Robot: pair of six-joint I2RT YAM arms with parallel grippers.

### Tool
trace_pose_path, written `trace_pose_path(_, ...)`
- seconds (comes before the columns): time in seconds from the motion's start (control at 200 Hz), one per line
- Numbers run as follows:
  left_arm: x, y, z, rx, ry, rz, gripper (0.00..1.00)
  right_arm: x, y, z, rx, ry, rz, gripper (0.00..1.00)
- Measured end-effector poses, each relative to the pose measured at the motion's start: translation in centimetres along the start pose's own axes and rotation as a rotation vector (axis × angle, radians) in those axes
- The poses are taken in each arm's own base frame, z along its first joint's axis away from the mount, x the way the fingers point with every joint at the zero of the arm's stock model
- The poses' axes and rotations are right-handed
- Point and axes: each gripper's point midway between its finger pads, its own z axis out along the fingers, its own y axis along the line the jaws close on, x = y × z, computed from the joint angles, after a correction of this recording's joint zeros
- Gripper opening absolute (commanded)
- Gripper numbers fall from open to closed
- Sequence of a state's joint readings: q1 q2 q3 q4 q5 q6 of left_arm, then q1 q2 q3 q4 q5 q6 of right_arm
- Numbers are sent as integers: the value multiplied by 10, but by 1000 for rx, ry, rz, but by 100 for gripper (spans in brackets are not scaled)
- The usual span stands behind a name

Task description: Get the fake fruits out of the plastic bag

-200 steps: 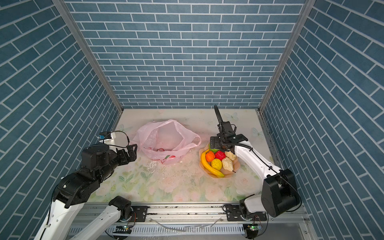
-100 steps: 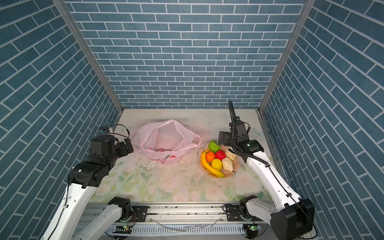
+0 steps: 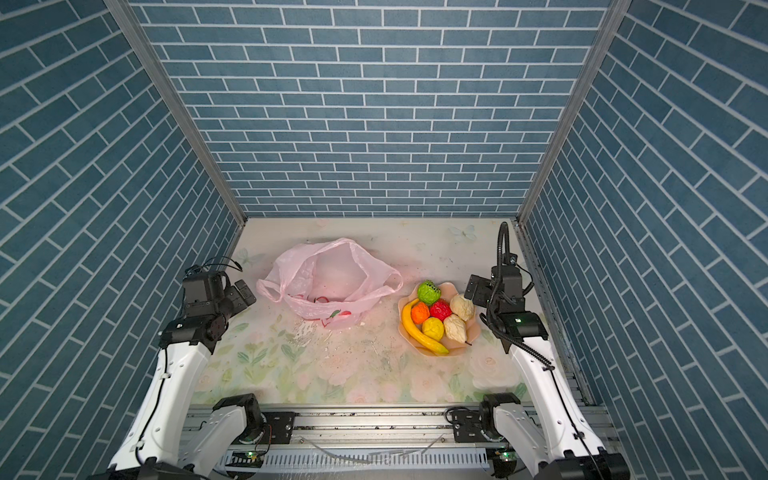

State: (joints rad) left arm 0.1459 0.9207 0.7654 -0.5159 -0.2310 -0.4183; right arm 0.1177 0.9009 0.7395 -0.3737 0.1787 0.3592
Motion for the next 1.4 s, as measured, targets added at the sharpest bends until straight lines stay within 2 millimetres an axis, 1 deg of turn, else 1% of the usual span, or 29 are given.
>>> trace_pose_path(0.25, 8, 9, 28, -59, -53, 7, 99, 10, -23, 13, 79, -28, 26, 98)
trace_pose_path(0.395, 18, 8, 47, -49, -90, 47, 99, 13, -36, 19, 128, -64, 39, 99)
trace_pose_path(0.49, 25, 2, 61, -17, -108, 73, 99, 15, -41, 22, 143, -90, 46, 99)
trace_pose_path(0.58, 30, -8, 74, 38, -128, 93, 99, 16, -43, 25, 152, -113, 51, 99)
trace_pose_path(0.715, 35, -23, 89, 115, -158, 130, 99, 11, -47, 28, 169, -150, 59, 99)
trace_pose_path(0.845, 38, -33, 95, 180, -214, 165, 99, 6, -50, 32, 190, -169, 51, 99)
trace_pose_path(0.97, 42, -42, 98, 241, -252, 186, 99, 5, -54, 36, 209, -175, 49, 99)
trace_pose_path(1.15, 34, -60, 100, 324, -306, 211, 99, 8, -58, 43, 224, -185, 50, 99)
trace_pose_path(1.295, 38, -67, 103, 361, -297, 233, 99, 10, -61, 49, 235, -200, 41, 99)
trace_pose_path(1.4, 33, -74, 101, 388, -313, 246, 99, 8, -63, 55, 244, -212, 40, 99)
